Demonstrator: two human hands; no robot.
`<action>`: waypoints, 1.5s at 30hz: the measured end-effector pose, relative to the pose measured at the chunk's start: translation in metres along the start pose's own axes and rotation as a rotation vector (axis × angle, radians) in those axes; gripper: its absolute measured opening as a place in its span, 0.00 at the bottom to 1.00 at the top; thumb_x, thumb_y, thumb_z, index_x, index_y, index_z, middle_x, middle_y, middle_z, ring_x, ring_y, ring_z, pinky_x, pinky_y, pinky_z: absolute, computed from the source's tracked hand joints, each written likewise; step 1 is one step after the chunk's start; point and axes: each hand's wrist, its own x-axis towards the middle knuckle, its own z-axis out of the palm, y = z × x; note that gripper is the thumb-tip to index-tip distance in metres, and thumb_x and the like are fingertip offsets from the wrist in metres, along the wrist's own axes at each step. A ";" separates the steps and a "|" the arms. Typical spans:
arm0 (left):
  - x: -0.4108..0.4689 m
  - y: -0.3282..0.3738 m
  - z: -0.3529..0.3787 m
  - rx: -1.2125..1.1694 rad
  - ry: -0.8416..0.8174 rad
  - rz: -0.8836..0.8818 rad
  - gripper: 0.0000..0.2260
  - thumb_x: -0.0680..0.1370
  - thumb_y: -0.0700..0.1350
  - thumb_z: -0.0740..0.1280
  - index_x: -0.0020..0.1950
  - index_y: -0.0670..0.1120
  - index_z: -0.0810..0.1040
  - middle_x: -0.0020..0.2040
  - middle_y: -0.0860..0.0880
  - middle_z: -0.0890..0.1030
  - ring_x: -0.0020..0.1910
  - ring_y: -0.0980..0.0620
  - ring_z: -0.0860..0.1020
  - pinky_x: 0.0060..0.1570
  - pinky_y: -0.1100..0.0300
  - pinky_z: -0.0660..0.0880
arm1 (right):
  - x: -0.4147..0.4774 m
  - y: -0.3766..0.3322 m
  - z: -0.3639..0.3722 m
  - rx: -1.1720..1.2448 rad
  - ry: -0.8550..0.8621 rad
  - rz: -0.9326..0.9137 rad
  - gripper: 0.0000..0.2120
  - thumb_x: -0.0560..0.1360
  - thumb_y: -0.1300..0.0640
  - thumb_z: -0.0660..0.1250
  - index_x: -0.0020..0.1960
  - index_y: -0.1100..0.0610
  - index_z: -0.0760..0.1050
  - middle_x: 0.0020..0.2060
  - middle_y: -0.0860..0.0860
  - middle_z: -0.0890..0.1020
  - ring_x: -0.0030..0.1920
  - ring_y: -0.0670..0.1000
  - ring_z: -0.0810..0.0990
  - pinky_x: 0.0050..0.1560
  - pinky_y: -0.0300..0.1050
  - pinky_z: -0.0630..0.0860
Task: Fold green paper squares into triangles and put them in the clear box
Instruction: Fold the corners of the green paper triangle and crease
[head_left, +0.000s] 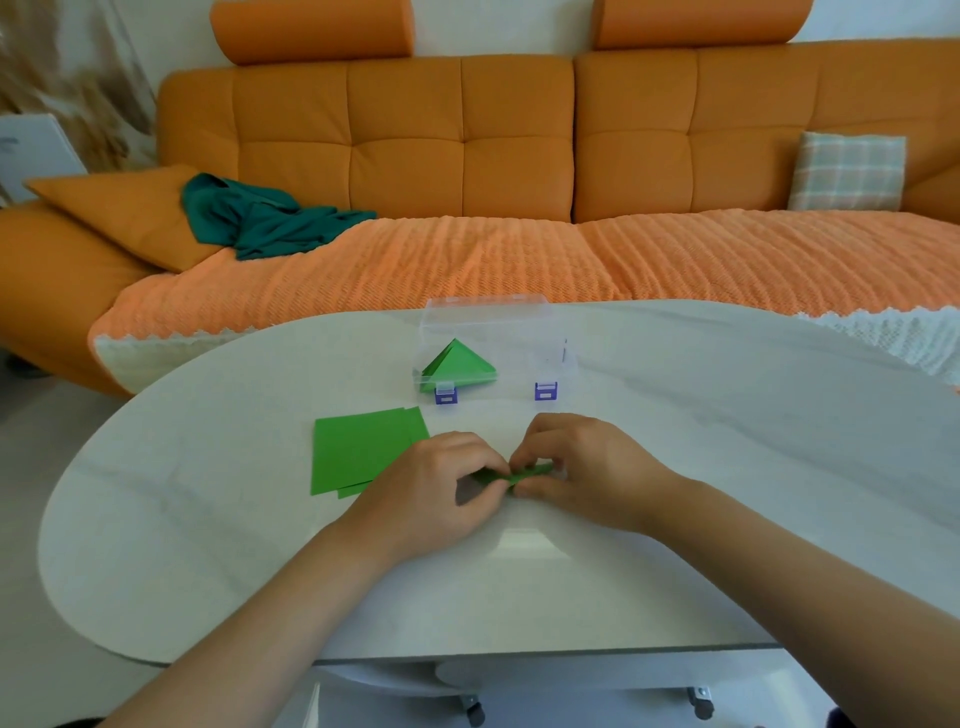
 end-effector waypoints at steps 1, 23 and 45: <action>0.000 0.000 -0.001 -0.024 0.006 -0.021 0.07 0.76 0.49 0.68 0.49 0.49 0.83 0.44 0.58 0.81 0.43 0.60 0.78 0.45 0.63 0.75 | 0.000 -0.002 0.000 -0.016 0.022 -0.019 0.07 0.74 0.45 0.72 0.49 0.45 0.83 0.41 0.40 0.78 0.35 0.37 0.70 0.41 0.39 0.69; 0.006 0.022 -0.012 -0.311 0.203 -0.341 0.05 0.78 0.41 0.70 0.44 0.47 0.85 0.36 0.54 0.85 0.36 0.58 0.83 0.43 0.56 0.81 | 0.008 -0.039 -0.015 0.446 0.172 0.326 0.05 0.71 0.55 0.69 0.37 0.49 0.82 0.34 0.43 0.84 0.37 0.43 0.80 0.42 0.38 0.78; 0.008 0.004 -0.029 -0.095 0.147 -0.368 0.09 0.79 0.43 0.66 0.40 0.52 0.77 0.36 0.53 0.80 0.37 0.48 0.81 0.42 0.49 0.78 | 0.013 -0.028 -0.021 0.333 0.114 0.540 0.05 0.69 0.54 0.70 0.36 0.49 0.83 0.29 0.44 0.83 0.27 0.42 0.77 0.29 0.38 0.75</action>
